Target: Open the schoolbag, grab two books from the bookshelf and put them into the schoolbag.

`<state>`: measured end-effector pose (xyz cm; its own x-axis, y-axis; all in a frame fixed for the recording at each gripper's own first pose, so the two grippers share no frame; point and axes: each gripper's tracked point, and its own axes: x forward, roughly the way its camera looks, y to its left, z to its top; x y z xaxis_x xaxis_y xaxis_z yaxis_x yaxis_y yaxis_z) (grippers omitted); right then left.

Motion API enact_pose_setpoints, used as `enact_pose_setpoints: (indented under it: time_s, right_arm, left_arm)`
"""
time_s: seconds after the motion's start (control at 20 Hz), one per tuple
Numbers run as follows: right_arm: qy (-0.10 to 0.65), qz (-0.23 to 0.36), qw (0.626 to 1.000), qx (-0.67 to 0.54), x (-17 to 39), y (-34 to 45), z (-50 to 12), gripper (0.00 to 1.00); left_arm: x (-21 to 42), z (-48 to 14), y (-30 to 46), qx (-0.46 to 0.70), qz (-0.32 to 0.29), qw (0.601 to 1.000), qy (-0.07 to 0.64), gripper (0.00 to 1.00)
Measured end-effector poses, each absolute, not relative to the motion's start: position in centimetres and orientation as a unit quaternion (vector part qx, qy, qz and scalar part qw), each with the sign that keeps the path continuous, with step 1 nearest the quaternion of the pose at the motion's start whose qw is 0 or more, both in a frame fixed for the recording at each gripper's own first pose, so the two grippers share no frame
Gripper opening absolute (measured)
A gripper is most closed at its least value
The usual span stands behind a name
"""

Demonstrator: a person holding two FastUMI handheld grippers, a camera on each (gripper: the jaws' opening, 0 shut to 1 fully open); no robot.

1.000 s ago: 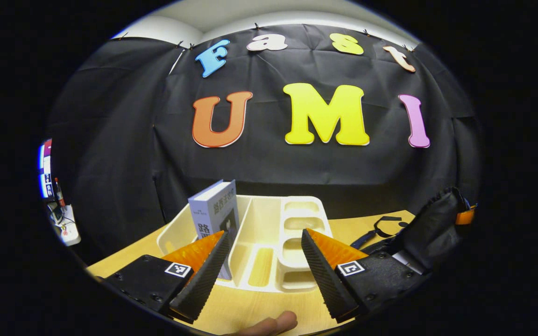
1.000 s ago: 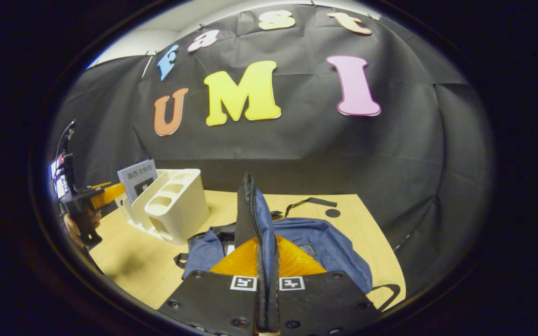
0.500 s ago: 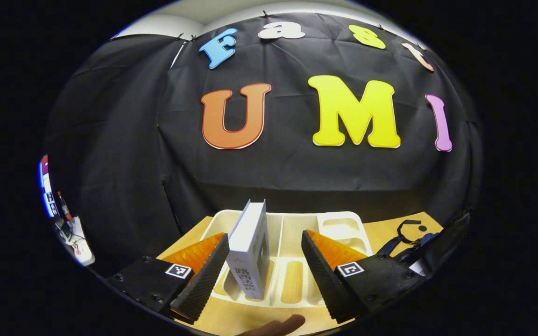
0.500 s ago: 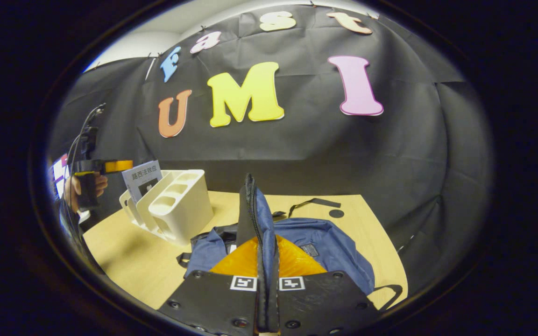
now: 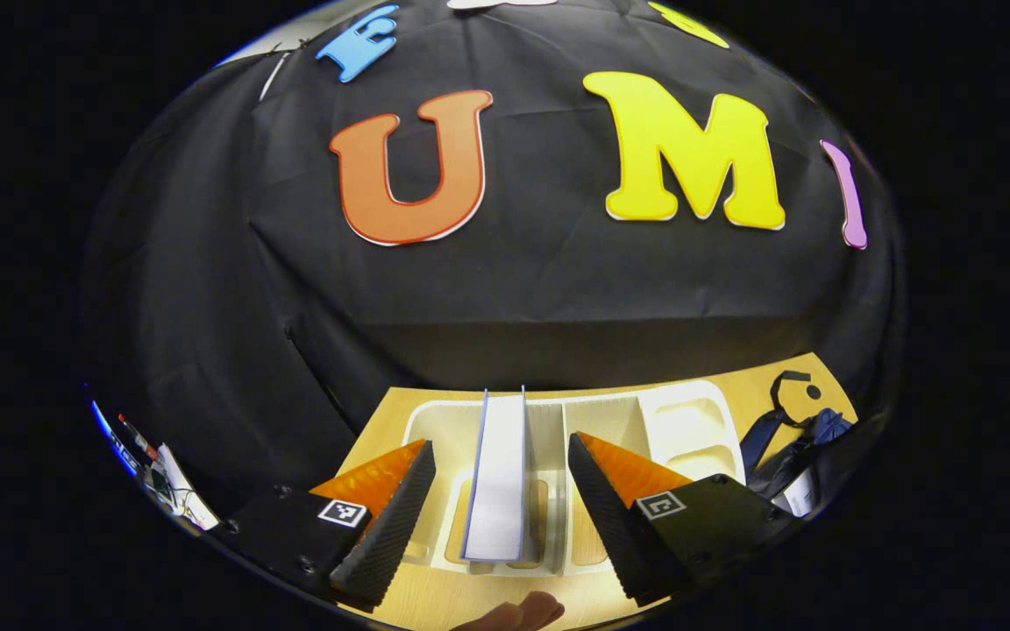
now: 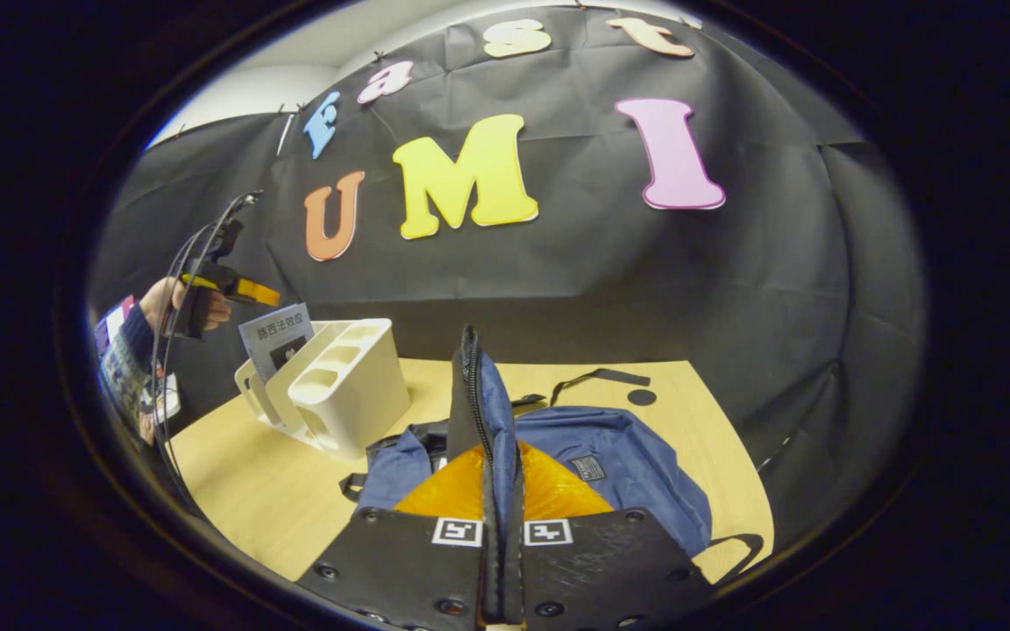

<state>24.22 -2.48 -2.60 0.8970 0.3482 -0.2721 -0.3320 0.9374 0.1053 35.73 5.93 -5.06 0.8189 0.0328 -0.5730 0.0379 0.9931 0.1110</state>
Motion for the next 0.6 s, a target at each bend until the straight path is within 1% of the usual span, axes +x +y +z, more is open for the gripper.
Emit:
enact_pose_setpoints:
  time_s: [0.1, 0.2, 0.3, 0.35, 0.4, 0.45, 0.5, 0.6]
  right_arm:
    - [0.143, 0.178, 0.973, 0.031, 24.3, -2.2, -2.6, 0.03]
    - [0.143, 0.176, 0.974, 0.021, 24.3, -2.3, -2.9, 0.03]
    - [0.141, 0.175, 0.974, 0.008, 24.2, -2.2, -3.1, 0.02]
    - [0.144, 0.184, 0.972, 0.014, 23.9, -1.8, -3.1, 0.0]
    - [0.148, 0.196, 0.969, 0.025, 23.4, -1.0, -3.3, 0.03]
    - [0.147, 0.199, 0.969, 0.022, 23.4, -0.8, -3.4, 0.0]
    - [0.143, 0.2, 0.969, 0.015, 23.6, -1.1, -3.4, 0.03]
    - [0.146, 0.205, 0.968, 0.018, 23.6, -1.1, -3.8, 0.03]
  left_arm:
    - [36.5, -6.9, 5.9, 0.072, -0.002, 0.94, 0.333, 0.94]
    - [37.2, -8.4, 6.3, 0.072, 0.013, 0.929, 0.363, 0.92]
    - [37.4, -9.6, 6.1, 0.065, 0.003, 0.918, 0.392, 0.9]
    - [37.5, -10.1, 6.4, 0.075, 0.003, 0.913, 0.401, 0.89]
    - [37.6, -11.0, 6.7, 0.083, 0.007, 0.906, 0.415, 0.86]
    - [37.4, -11.6, 6.9, 0.09, 0.015, 0.899, 0.429, 0.84]
    - [37.6, -12.2, 6.8, 0.088, 0.014, 0.894, 0.439, 0.77]
    - [37.6, -12.8, 6.6, 0.085, 0.007, 0.886, 0.456, 0.72]
